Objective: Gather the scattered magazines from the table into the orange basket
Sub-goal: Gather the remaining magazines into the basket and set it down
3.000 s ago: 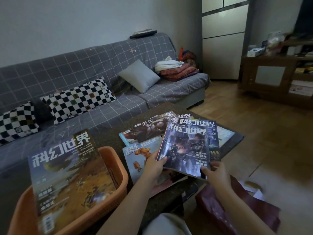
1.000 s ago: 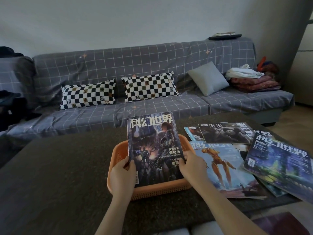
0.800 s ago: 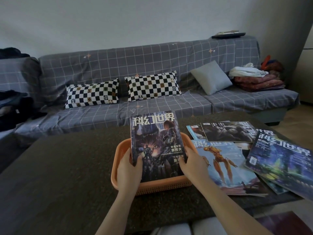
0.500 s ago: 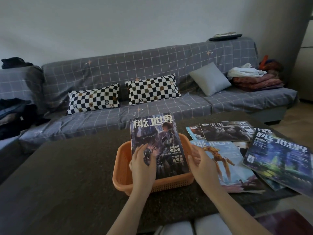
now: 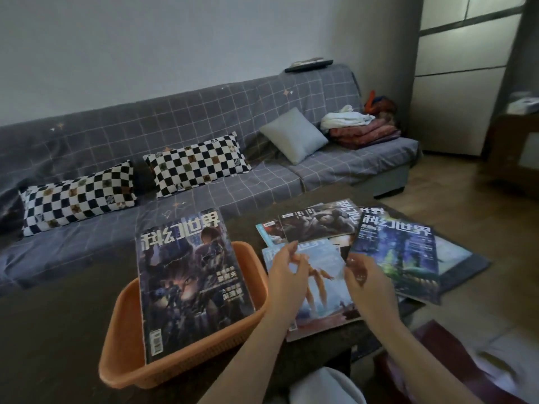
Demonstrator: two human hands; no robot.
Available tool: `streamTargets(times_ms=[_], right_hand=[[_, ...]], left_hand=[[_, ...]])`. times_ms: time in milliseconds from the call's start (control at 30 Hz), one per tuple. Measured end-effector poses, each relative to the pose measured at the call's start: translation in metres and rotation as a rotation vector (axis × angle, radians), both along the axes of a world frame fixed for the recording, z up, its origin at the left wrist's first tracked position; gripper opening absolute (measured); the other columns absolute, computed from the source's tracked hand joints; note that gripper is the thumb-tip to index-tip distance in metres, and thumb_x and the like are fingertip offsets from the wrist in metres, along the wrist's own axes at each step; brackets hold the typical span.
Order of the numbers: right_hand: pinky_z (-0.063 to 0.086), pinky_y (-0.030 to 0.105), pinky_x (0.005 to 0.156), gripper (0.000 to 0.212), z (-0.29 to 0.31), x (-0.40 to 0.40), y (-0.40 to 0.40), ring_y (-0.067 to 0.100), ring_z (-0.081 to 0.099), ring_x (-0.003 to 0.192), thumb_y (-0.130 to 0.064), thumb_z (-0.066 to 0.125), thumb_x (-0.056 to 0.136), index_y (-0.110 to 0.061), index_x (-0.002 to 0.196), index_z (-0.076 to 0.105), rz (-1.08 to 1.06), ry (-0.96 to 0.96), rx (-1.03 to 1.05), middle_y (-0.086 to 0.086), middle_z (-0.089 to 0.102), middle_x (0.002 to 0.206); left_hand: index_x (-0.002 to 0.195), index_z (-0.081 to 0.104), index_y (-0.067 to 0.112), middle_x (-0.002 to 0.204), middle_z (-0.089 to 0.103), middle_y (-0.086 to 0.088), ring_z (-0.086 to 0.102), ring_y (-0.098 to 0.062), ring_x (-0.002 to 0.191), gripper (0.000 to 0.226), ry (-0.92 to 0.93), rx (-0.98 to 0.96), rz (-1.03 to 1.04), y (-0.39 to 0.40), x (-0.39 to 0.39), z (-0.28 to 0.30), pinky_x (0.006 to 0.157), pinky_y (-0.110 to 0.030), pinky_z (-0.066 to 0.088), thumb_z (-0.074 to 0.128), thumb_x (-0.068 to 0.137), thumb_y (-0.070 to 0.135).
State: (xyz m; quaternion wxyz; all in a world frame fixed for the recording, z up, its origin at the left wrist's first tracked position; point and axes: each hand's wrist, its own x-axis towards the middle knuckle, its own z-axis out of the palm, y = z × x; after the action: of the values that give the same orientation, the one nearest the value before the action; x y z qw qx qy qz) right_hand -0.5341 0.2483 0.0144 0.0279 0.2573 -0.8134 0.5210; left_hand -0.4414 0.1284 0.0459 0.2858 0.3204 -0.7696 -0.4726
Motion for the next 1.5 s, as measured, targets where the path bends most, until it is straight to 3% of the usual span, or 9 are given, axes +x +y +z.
streamTargets(times_ms=[100, 367, 534, 767, 934, 1067, 1267, 1400, 1501], right_hand=[[0.047, 0.029, 0.075, 0.031, -0.012, -0.027, 0.019, 0.018, 0.060, 0.095, -0.020, 0.059, 0.089, -0.014, 0.120, 0.057, -0.079, -0.038, 0.054, 0.004, 0.066, 0.107], [0.045, 0.039, 0.091, 0.036, -0.041, -0.072, 0.057, 0.026, 0.051, 0.112, -0.034, 0.057, 0.089, -0.016, 0.121, 0.059, -0.252, -0.052, 0.267, 0.004, 0.063, 0.117], [0.035, 0.041, 0.101, 0.055, -0.058, -0.090, 0.067, 0.030, 0.037, 0.124, -0.047, 0.057, 0.086, -0.014, 0.130, 0.052, -0.341, -0.087, 0.473, 0.008, 0.047, 0.134], [0.033, 0.038, 0.104, 0.063, -0.064, -0.086, 0.078, 0.029, 0.031, 0.127, -0.035, 0.069, 0.081, -0.002, 0.132, 0.050, -0.336, -0.149, 0.316, 0.012, 0.042, 0.136], [0.040, 0.027, 0.084, 0.053, -0.066, -0.076, 0.098, 0.022, 0.046, 0.103, -0.034, 0.075, 0.076, -0.006, 0.119, 0.058, -0.379, -0.282, 0.142, 0.014, 0.048, 0.119], [0.053, 0.036, 0.072, 0.031, -0.065, -0.063, 0.109, 0.018, 0.062, 0.078, -0.025, 0.078, 0.074, -0.014, 0.098, 0.062, -0.310, -0.489, -0.017, 0.009, 0.069, 0.095], [0.053, 0.045, 0.081, 0.059, -0.057, -0.029, 0.105, 0.029, 0.063, 0.092, -0.024, 0.078, 0.074, -0.003, 0.121, 0.049, -0.200, -0.663, -0.139, 0.013, 0.063, 0.105], [0.054, 0.036, 0.073, 0.060, -0.037, -0.004, 0.088, 0.017, 0.061, 0.088, -0.026, 0.075, 0.077, -0.010, 0.124, 0.041, -0.088, -0.623, -0.222, 0.001, 0.058, 0.100], [0.053, 0.044, 0.083, 0.058, -0.016, 0.010, 0.067, 0.022, 0.061, 0.096, -0.027, 0.073, 0.078, -0.015, 0.124, 0.039, 0.021, -0.585, -0.243, 0.006, 0.058, 0.111]], left_hand=[[0.136, 0.047, 0.023, 0.133, 0.059, -0.003, 0.062, -0.017, 0.108, 0.038, -0.068, 0.016, -0.085, 0.013, -0.034, -0.014, 0.089, -0.030, 0.053, 0.050, 0.098, 0.029], [0.139, 0.046, 0.014, 0.139, 0.052, -0.005, 0.050, -0.016, 0.125, 0.043, -0.210, 0.016, -0.182, 0.018, -0.092, -0.048, 0.102, -0.029, 0.042, 0.049, 0.099, 0.028], [0.140, 0.045, 0.014, 0.131, 0.058, -0.003, 0.051, -0.003, 0.100, 0.047, -0.243, -0.029, -0.183, 0.021, -0.117, -0.058, 0.076, -0.013, 0.040, 0.052, 0.097, 0.033], [0.132, 0.052, 0.005, 0.118, 0.065, -0.007, 0.061, -0.019, 0.100, 0.064, -0.388, 0.060, -0.135, 0.019, -0.135, -0.046, 0.086, -0.029, 0.047, 0.072, 0.083, 0.040], [0.084, 0.062, 0.016, 0.088, 0.067, -0.003, 0.064, -0.018, 0.080, 0.017, -0.402, 0.114, -0.217, 0.030, -0.121, -0.042, 0.075, -0.036, 0.051, 0.075, 0.082, 0.027], [0.095, 0.050, 0.016, 0.092, 0.058, -0.002, 0.056, -0.016, 0.077, 0.015, -0.393, 0.152, -0.224, 0.041, -0.100, -0.037, 0.057, -0.028, 0.044, 0.063, 0.091, 0.021], [0.087, 0.047, 0.017, 0.088, 0.056, -0.003, 0.052, -0.011, 0.073, 0.015, -0.221, 0.169, -0.146, 0.041, -0.047, -0.018, 0.055, -0.024, 0.039, 0.061, 0.092, 0.016], [0.081, 0.046, 0.023, 0.089, 0.060, -0.006, 0.058, -0.022, 0.080, 0.020, -0.110, 0.165, -0.104, 0.027, -0.003, 0.003, 0.075, -0.037, 0.046, 0.059, 0.094, 0.016], [0.084, 0.049, 0.022, 0.086, 0.065, -0.006, 0.061, -0.022, 0.075, 0.015, 0.001, 0.177, -0.028, 0.013, 0.027, 0.017, 0.065, -0.034, 0.048, 0.058, 0.095, 0.015]])
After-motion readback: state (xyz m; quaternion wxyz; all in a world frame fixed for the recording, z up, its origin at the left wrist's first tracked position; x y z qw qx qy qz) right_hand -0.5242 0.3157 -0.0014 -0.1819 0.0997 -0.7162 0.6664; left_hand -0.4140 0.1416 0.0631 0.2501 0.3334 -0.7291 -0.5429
